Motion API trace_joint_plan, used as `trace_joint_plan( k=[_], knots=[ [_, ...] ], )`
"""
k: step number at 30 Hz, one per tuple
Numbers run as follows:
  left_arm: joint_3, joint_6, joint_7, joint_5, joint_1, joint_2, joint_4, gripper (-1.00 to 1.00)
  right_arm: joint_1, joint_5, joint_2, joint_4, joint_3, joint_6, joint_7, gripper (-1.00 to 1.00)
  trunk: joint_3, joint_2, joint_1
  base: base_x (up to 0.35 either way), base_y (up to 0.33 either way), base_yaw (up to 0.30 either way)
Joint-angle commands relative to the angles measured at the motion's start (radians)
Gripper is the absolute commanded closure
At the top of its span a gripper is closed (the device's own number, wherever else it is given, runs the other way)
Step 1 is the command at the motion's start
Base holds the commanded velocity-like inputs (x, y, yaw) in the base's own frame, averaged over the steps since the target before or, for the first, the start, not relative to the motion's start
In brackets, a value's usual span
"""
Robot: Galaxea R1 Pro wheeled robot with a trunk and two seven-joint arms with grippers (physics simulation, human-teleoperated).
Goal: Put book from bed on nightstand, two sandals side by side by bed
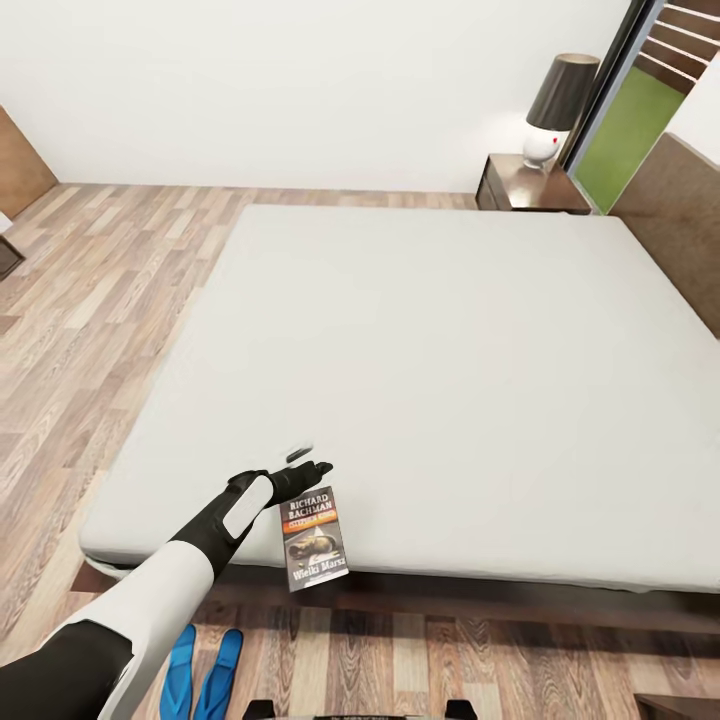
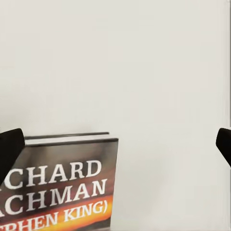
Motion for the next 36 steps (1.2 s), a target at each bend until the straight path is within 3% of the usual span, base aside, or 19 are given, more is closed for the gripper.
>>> trace_joint_plan(
  k=[1, 36],
  knots=[
    [-0.003, 0.002, 0.006, 0.01, 0.0, 0.001, -0.001, -1.0, -0.001, -0.008, 0.0, 0.003, 0.0, -0.002, 0.005, -1.0, 0.003, 0.007, -0.004, 0.0, 0.0, 0.0],
    [-0.002, 0.002, 0.005, 0.01, 0.0, 0.002, -0.002, -1.0, -0.001, -0.008, 0.0, 0.003, 0.001, -0.002, 0.005, -1.0, 0.112, 0.252, -0.138, 0.0, 0.0, 0.0]
  ],
)
